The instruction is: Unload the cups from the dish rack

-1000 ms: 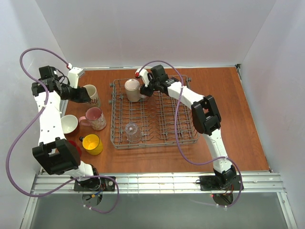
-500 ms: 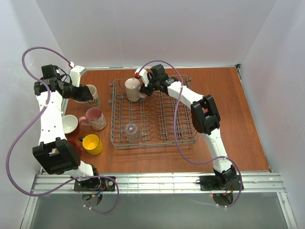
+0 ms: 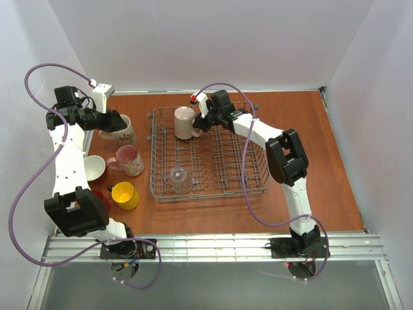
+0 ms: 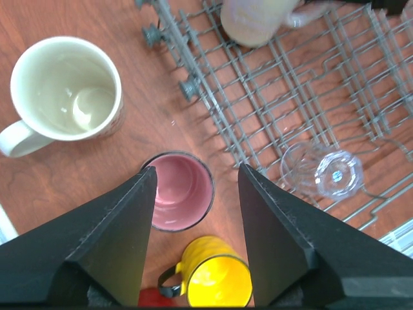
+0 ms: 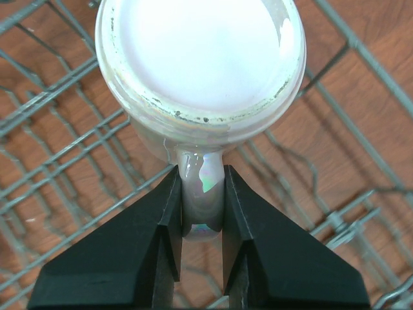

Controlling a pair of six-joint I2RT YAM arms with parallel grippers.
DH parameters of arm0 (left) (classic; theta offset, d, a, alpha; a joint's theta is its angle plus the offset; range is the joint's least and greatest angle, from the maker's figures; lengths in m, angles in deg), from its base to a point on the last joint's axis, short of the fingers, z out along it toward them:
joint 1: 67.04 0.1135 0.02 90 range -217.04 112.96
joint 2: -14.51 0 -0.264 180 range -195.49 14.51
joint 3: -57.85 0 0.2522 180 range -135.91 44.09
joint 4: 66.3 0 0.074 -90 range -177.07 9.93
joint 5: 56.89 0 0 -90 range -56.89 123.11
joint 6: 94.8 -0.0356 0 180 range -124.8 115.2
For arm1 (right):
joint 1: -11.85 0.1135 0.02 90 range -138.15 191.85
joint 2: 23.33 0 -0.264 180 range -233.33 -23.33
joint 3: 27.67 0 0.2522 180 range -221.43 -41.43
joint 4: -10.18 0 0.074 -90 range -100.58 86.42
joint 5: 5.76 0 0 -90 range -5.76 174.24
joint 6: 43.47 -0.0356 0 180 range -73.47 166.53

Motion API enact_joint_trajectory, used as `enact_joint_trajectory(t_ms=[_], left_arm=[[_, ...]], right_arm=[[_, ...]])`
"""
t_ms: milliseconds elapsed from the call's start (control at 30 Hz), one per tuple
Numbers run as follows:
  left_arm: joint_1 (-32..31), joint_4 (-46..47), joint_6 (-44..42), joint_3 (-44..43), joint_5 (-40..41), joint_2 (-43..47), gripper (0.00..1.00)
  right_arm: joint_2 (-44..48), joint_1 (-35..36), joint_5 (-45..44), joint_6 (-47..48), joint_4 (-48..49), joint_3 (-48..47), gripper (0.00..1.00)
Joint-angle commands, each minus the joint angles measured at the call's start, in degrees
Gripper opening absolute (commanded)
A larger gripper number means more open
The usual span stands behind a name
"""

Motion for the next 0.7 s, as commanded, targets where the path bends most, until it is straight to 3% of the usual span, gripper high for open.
enact_joint_trajectory(t_ms=[0, 200, 433, 667], left_arm=[[-0.6, 2.2, 4.3, -1.0, -4.0, 0.4, 0.47], [-3.6, 6.7, 9.2, 0.3, -4.4, 0.3, 0.47], [-11.9, 12.0, 14.3, 3.1, -3.5, 0.2, 0.47], [-12.6, 24.3, 30.4, 7.2, -6.3, -0.2, 0.48]], right_arm=[[8.3, -0.2, 2.8, -9.1, 11.7, 3.5, 0.01], [12.1, -2.2, 4.3, -19.7, 20.1, 10.0, 0.01], [14.8, -4.7, 7.7, -29.2, 28.9, 15.3, 0.01], [20.4, -5.4, 4.8, -38.1, 35.3, 18.3, 0.01]])
